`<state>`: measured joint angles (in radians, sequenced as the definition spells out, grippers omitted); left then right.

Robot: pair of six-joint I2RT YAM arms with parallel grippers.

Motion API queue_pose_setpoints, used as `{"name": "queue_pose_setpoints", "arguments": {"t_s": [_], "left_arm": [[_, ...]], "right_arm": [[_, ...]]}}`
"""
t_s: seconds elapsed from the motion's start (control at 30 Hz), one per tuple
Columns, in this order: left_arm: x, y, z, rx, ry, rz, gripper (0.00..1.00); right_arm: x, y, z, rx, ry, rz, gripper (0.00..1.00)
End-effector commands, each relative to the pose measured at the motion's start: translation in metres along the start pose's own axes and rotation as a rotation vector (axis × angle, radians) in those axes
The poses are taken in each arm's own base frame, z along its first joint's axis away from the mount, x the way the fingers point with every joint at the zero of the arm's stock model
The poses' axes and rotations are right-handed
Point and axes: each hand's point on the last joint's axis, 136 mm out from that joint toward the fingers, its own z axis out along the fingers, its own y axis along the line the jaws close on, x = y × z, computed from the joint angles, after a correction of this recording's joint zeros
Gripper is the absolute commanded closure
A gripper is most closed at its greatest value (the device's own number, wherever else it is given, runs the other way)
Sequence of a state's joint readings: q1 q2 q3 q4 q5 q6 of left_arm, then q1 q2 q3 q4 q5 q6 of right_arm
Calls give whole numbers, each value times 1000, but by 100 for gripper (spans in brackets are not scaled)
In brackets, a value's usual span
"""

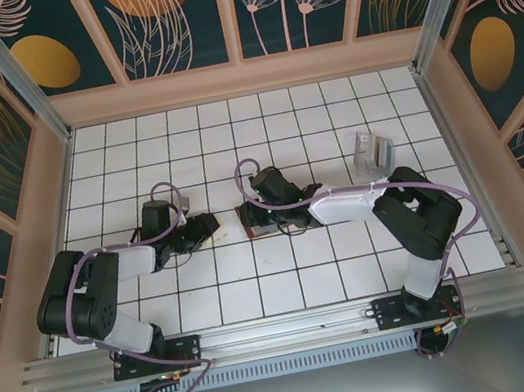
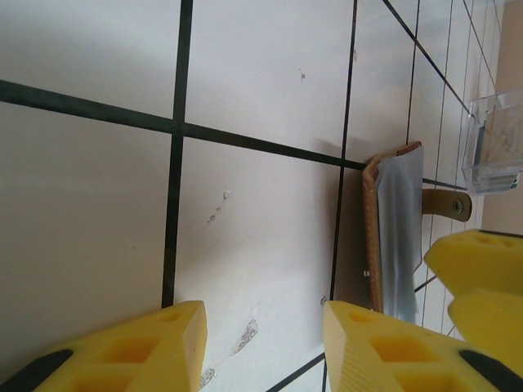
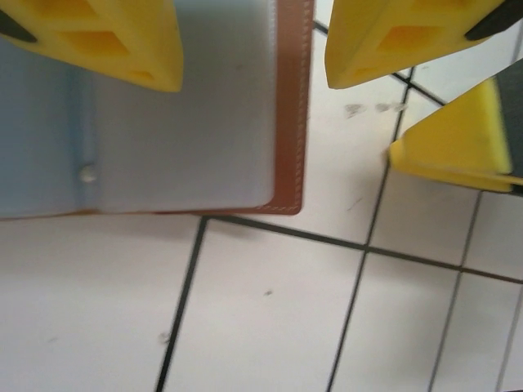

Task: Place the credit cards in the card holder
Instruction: Flip over the card slot in the card holder.

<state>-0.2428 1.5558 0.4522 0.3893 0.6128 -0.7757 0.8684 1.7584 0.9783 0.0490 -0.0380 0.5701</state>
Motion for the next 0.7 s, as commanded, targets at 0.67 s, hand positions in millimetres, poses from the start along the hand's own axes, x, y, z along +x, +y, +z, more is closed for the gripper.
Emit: {"name": "queue_pose_setpoints", "arguments": {"t_s": [0.67], "left_arm": [[9, -15, 22, 39, 30, 49, 58]], "right_arm": [[18, -39, -12, 182, 47, -19, 56]]}}
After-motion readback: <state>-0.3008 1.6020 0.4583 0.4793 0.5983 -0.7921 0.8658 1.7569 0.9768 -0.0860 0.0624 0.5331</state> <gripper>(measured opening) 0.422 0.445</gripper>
